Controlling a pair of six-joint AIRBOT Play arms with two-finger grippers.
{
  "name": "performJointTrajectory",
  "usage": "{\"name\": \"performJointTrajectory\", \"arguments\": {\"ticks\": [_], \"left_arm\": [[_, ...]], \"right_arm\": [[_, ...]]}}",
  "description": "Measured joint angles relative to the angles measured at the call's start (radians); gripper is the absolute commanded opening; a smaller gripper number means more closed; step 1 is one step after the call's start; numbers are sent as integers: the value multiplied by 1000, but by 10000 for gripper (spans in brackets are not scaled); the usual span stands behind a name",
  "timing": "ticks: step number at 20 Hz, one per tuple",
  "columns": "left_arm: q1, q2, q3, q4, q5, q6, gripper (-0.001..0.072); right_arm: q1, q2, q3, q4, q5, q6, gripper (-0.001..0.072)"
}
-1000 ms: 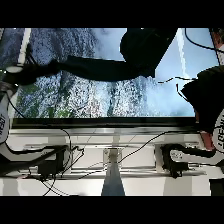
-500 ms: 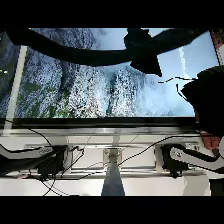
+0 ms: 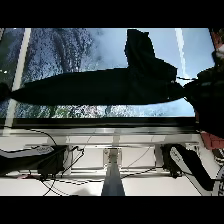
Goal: Fold the clothes and pants, and hang the long-sleeved shirts on hangers.
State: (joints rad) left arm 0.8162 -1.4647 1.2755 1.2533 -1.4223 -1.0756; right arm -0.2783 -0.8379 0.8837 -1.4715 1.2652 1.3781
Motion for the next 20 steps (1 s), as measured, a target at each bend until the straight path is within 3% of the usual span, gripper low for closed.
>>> {"name": "performJointTrajectory", "arguments": {"ticks": [9,10,11,12,13,16,17,20], "left_arm": [[32,0,-122,334,40,16,30],[32,0,-124,352,44,16,103],[33,0,-126,361,49,16,363],[33,0,-126,363,58,16,720],[33,0,-127,352,66,16,720],[31,2,-119,253,66,13,693],[27,3,-111,206,69,19,638],[-18,17,-69,-5,71,93,603]], "right_arm": [[-1,117,-220,-95,204,-9,22],[-1,119,-224,-104,214,-9,81],[-1,121,-227,-109,219,-10,322],[-1,121,-229,-117,222,-10,527],[-2,122,-230,-117,206,-12,574],[-2,123,-229,-88,134,-13,573],[-2,124,-225,-72,103,-13,574],[0,121,-219,-20,-39,-13,572]]}}
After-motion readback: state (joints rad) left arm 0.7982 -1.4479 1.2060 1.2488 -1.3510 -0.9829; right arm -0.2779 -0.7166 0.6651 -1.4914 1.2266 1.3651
